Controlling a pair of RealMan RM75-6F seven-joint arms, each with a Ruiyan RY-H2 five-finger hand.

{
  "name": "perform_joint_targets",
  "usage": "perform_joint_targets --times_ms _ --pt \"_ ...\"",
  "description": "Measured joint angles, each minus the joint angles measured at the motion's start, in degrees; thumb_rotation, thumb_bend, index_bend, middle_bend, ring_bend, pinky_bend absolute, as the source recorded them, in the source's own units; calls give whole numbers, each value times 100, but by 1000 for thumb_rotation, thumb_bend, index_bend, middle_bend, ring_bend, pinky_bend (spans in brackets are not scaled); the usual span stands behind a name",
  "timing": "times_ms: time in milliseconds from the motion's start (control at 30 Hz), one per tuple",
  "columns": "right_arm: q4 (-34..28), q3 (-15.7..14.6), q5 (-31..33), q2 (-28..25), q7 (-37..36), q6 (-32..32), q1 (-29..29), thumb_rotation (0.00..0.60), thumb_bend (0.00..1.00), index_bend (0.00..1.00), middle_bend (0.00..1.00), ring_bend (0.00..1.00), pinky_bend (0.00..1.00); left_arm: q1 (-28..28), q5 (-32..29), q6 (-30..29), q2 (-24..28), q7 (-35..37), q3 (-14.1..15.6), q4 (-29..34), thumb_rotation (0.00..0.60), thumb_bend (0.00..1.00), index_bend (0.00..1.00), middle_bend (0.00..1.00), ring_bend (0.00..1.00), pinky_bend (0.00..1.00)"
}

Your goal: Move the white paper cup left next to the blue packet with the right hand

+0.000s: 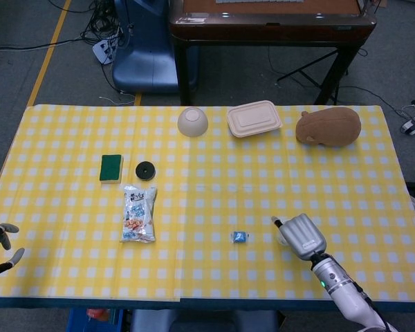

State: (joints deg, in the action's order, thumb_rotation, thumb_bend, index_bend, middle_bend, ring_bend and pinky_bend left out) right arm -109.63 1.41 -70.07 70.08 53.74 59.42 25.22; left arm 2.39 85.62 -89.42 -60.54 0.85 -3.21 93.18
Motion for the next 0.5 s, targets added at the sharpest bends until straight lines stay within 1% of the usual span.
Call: perform_joint_targets --times_ms 133,400,500 --pt "5 -20 121 50 69 9 105 600 0 247 1000 1000 1000 -2 -14 11 5 11 -4 2 600 246 525 624 490 619" --pt "6 -52 249 101 111 105 238 600 0 432 1000 1000 1000 -6 -44 27 19 37 -19 2 600 247 525 624 490 619" --pt "32 -58 243 108 21 126 260 600 0 486 1000 1000 1000 -5 -55 42 22 43 -20 -1 600 247 525 624 490 619"
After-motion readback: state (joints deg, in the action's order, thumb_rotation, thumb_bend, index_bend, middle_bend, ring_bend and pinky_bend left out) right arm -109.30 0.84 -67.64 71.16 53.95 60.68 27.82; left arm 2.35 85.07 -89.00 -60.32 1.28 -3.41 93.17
